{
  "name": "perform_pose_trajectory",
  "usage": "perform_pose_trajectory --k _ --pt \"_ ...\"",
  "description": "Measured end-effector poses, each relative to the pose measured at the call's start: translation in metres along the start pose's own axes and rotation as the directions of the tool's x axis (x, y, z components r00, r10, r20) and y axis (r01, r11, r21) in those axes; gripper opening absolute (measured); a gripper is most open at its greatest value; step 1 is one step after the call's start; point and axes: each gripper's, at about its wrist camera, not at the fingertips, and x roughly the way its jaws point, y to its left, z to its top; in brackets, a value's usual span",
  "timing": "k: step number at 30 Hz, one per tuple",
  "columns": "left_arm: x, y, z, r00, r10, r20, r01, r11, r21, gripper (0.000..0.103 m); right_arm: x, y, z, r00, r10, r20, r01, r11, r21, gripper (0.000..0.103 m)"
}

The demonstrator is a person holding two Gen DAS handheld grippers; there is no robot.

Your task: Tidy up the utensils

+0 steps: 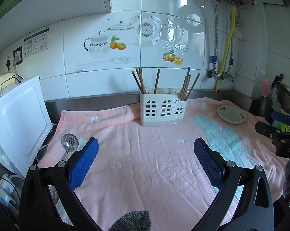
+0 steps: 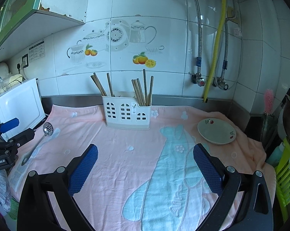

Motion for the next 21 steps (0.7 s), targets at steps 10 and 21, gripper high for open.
perform_pose_trajectory --k 10,21 --pt "0.0016 0.0020 -0.0032 1.000 0.007 -0.007 -0.007 1.000 -0.009 0.098 0.0026 0.0006 -0.0039 1.000 -0.004 -0.009 0.004 1.000 -0.002 0.096" --pt "0.0017 0.0032 -0.0070 1.000 0.006 -0.013 -0.006 1.000 -0.011 0.098 0.0034 0.0019 -0.0063 1.000 -0.009 -0.017 0.009 1.000 -0.003 0.096"
